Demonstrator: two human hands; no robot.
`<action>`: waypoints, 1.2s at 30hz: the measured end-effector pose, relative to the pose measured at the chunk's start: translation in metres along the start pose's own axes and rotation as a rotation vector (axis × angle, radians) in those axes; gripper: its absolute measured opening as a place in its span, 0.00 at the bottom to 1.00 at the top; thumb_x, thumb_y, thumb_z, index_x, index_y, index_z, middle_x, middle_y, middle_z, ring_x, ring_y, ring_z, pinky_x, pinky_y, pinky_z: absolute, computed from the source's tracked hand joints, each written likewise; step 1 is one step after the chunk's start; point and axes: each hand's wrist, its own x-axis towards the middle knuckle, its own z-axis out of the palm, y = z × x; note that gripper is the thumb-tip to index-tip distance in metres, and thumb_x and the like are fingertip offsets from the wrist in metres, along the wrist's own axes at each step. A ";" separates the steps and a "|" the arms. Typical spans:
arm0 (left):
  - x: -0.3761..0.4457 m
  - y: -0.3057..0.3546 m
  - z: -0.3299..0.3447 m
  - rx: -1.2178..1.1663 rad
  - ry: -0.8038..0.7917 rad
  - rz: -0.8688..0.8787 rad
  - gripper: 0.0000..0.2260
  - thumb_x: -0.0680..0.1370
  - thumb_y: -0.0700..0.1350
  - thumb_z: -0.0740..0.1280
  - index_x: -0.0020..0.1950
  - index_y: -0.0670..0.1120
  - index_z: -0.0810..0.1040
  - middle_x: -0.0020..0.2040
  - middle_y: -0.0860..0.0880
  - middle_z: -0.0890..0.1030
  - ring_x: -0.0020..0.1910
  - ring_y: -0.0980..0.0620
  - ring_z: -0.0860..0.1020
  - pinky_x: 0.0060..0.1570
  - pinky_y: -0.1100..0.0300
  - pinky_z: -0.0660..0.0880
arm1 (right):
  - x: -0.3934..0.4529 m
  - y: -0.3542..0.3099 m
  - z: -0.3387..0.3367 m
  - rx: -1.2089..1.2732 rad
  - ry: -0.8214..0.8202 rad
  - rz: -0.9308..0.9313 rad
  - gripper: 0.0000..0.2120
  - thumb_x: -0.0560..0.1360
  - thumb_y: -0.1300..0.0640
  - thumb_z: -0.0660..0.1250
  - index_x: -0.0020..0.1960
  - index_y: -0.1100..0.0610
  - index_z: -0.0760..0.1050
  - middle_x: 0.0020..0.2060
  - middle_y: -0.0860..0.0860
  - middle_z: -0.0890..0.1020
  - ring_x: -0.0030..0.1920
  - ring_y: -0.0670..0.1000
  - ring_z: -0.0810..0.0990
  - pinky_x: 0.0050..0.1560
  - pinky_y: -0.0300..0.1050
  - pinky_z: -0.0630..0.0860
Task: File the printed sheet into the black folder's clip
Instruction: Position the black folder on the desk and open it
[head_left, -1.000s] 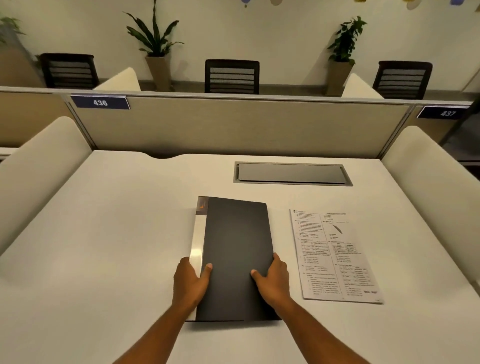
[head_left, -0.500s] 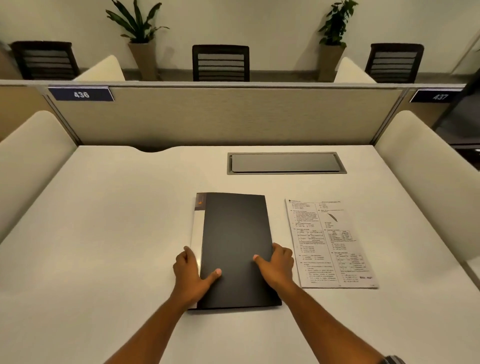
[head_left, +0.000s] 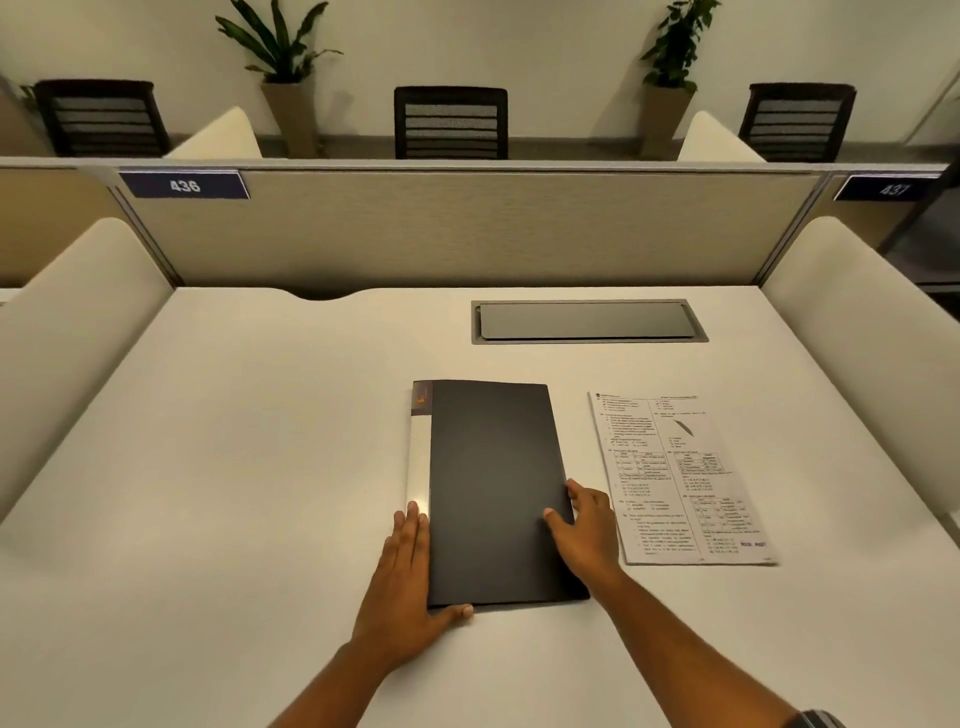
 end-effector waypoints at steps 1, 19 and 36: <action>0.000 0.000 -0.002 -0.006 -0.004 0.008 0.58 0.66 0.80 0.56 0.77 0.46 0.30 0.77 0.52 0.28 0.77 0.51 0.30 0.77 0.55 0.38 | 0.000 0.000 -0.002 0.018 -0.012 0.004 0.30 0.77 0.51 0.73 0.76 0.53 0.68 0.70 0.54 0.73 0.68 0.57 0.76 0.68 0.54 0.75; -0.012 0.005 -0.016 0.012 0.099 0.004 0.40 0.76 0.70 0.53 0.81 0.51 0.43 0.80 0.52 0.48 0.78 0.50 0.52 0.76 0.55 0.55 | -0.025 -0.087 -0.047 0.936 -0.205 0.156 0.12 0.81 0.49 0.67 0.58 0.55 0.82 0.46 0.53 0.88 0.44 0.53 0.87 0.45 0.46 0.84; -0.016 -0.004 -0.033 -0.961 0.528 -0.348 0.12 0.79 0.56 0.61 0.59 0.54 0.76 0.53 0.57 0.82 0.52 0.58 0.81 0.55 0.55 0.79 | -0.018 -0.077 0.050 -0.223 -0.310 -0.377 0.24 0.79 0.43 0.67 0.72 0.50 0.74 0.73 0.51 0.73 0.73 0.55 0.70 0.73 0.54 0.70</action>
